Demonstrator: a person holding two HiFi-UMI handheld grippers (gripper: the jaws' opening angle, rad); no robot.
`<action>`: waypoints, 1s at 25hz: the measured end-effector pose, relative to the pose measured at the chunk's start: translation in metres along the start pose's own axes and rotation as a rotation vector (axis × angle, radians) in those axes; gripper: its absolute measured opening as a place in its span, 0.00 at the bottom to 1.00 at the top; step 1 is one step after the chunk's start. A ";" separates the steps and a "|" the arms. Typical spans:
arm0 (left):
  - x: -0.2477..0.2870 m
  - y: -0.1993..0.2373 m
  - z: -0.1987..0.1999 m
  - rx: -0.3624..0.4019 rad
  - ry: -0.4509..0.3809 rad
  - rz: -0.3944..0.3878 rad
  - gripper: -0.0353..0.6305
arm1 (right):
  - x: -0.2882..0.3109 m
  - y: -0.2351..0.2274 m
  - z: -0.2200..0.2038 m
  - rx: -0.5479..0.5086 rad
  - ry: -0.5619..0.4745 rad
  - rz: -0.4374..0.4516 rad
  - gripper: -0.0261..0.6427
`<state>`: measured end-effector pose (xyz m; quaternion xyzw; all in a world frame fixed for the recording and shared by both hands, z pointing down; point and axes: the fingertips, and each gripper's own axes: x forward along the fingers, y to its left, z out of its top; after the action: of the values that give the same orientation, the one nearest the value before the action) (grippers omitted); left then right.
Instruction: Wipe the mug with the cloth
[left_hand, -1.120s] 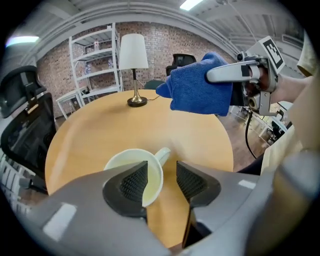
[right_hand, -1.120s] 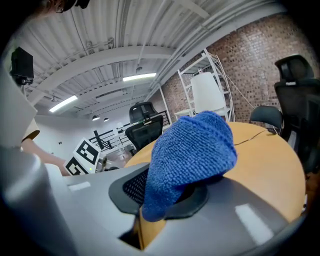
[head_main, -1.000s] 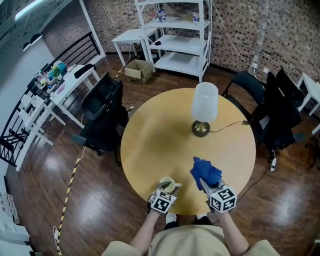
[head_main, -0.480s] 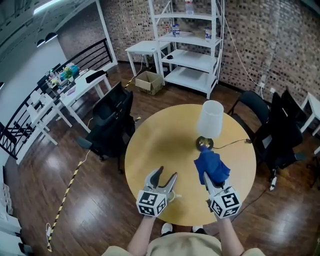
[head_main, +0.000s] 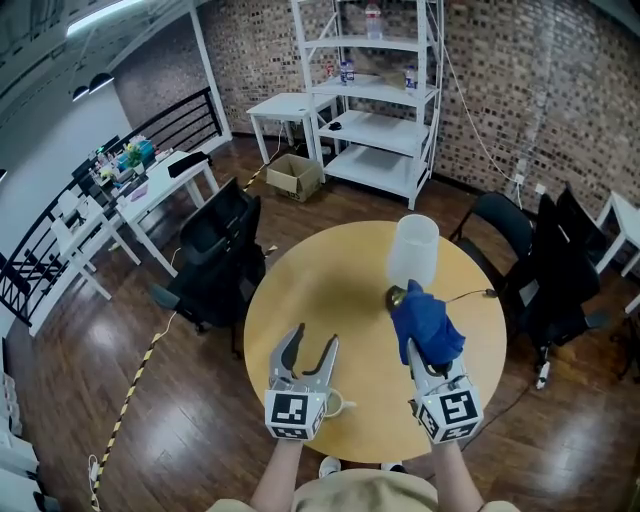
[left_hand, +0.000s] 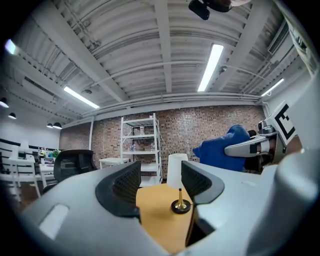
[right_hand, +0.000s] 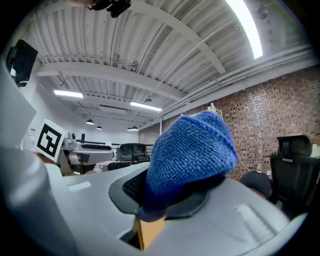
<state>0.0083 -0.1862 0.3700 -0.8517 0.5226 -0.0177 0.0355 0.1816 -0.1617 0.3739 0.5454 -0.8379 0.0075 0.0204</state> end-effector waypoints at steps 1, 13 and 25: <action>0.002 -0.001 0.000 0.002 -0.004 0.001 0.40 | 0.001 -0.001 0.003 0.002 -0.009 0.006 0.13; 0.020 -0.002 0.012 0.082 -0.037 0.024 0.39 | 0.009 -0.005 0.011 -0.080 -0.011 -0.031 0.13; 0.027 0.001 0.006 0.041 -0.023 0.034 0.37 | 0.008 -0.011 0.012 -0.075 -0.005 -0.040 0.13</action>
<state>0.0202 -0.2105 0.3635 -0.8419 0.5360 -0.0178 0.0594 0.1886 -0.1737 0.3623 0.5611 -0.8264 -0.0255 0.0388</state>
